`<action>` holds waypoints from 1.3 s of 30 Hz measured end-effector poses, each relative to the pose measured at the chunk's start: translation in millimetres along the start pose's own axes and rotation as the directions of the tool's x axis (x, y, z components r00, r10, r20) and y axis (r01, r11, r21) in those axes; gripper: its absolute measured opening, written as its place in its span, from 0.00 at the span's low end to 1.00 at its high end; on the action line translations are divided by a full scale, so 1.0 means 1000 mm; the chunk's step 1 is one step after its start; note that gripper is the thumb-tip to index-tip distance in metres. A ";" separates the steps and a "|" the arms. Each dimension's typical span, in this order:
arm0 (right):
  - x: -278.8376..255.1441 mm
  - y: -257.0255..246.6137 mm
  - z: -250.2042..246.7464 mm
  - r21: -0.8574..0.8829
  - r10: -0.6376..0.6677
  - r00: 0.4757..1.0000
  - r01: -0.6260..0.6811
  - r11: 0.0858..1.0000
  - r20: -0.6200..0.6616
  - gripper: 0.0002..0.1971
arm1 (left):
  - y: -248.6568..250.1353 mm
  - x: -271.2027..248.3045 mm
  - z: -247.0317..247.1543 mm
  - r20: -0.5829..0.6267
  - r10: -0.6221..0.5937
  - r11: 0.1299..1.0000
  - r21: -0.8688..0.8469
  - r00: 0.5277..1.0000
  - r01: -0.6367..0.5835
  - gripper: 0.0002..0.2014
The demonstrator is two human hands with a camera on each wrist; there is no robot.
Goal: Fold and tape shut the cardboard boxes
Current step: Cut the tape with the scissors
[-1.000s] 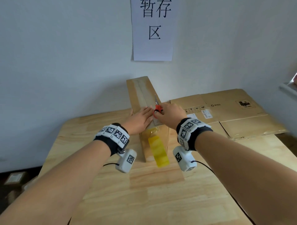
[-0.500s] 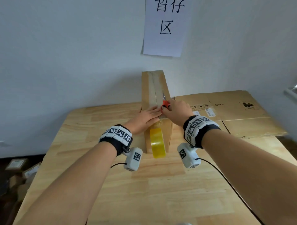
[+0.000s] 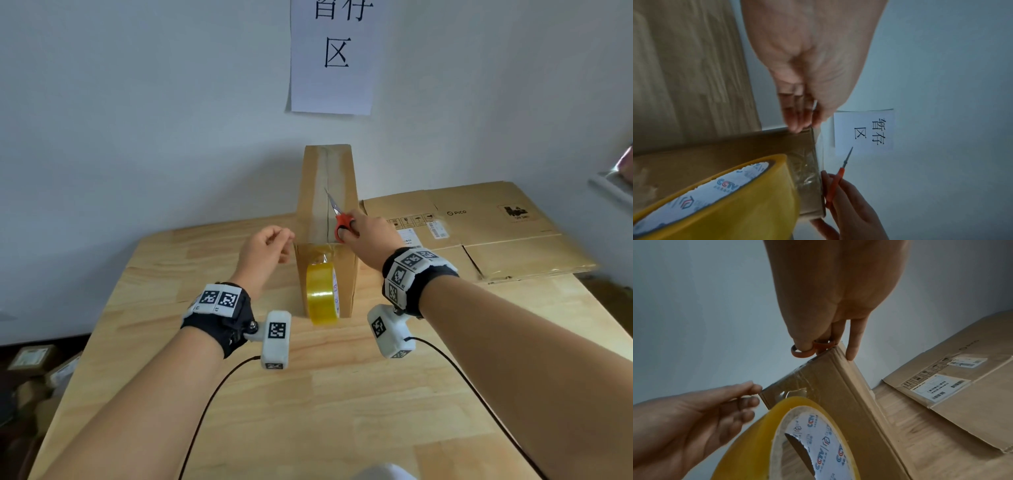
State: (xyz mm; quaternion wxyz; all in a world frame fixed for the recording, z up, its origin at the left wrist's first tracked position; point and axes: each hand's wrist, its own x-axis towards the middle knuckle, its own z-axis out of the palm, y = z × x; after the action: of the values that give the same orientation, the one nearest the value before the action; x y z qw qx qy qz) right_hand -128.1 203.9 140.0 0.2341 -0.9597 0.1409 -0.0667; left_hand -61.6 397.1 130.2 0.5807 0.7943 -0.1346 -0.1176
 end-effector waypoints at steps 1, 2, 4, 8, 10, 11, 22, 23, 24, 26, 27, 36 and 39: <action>0.000 -0.001 0.001 0.008 0.009 1.000 -0.009 1.000 -0.003 0.18 | 0.001 -0.003 0.002 0.038 -0.054 0.998 -0.017 0.998 0.055 0.06; 0.001 -0.002 0.002 0.016 0.018 1.000 -0.017 1.000 -0.007 0.18 | 0.002 -0.006 0.005 0.073 -0.110 0.993 -0.038 0.991 0.113 0.05; 0.001 -0.005 0.003 0.019 0.025 1.000 -0.025 1.000 -0.013 0.17 | -0.001 -0.009 0.012 0.062 -0.204 0.977 -0.057 0.977 0.208 0.09; -0.001 -0.009 0.005 0.020 0.039 0.999 -0.039 0.999 -0.011 0.15 | -0.018 -0.010 0.027 0.129 -0.361 0.931 -0.004 0.923 0.365 0.24; -0.001 -0.008 0.004 0.006 0.043 0.999 -0.043 0.999 -0.009 0.15 | -0.020 -0.012 0.034 0.245 -0.396 0.898 -0.098 0.885 0.429 0.26; 0.000 -0.007 0.004 0.004 0.045 0.999 -0.045 0.999 -0.014 0.15 | -0.017 -0.014 0.035 0.287 -0.395 0.879 -0.157 0.873 0.450 0.23; -0.001 -0.008 0.006 -0.013 0.051 0.997 -0.052 0.999 -0.050 0.16 | -0.017 -0.023 0.040 0.215 -0.339 0.876 -0.283 0.916 0.391 0.12; -0.001 -0.008 0.006 0.000 0.053 0.997 -0.053 0.999 -0.056 0.16 | -0.017 -0.024 0.041 0.218 -0.323 0.884 -0.277 0.921 0.375 0.12; -0.002 -0.008 0.005 0.007 0.056 0.997 -0.055 0.998 -0.058 0.16 | -0.017 -0.024 0.041 0.226 -0.314 0.887 -0.276 0.922 0.369 0.11; -0.003 -0.008 0.004 0.006 0.060 0.997 -0.059 0.998 -0.054 0.16 | -0.017 -0.023 0.042 0.260 -0.307 0.891 -0.259 0.916 0.372 0.09; -0.004 -0.008 0.004 0.003 0.062 0.997 -0.062 0.998 -0.054 0.17 | -0.016 -0.023 0.042 0.277 -0.299 0.896 -0.248 0.913 0.369 0.08; -0.004 -0.006 0.004 0.001 0.064 0.997 -0.064 0.998 -0.051 0.16 | -0.011 -0.015 0.034 0.382 -0.369 0.866 -0.191 0.848 0.463 0.16; -0.003 -0.008 0.005 0.000 0.062 0.997 -0.063 0.998 -0.044 0.17 | -0.009 -0.017 0.030 0.399 -0.393 0.846 -0.196 0.829 0.496 0.15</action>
State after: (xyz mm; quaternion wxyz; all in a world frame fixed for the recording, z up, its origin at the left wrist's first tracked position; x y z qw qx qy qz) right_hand -128.2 213.9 139.2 0.2324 -0.9532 0.1760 -0.0804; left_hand -86.8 378.7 112.7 0.6145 0.6761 -0.0244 -0.4059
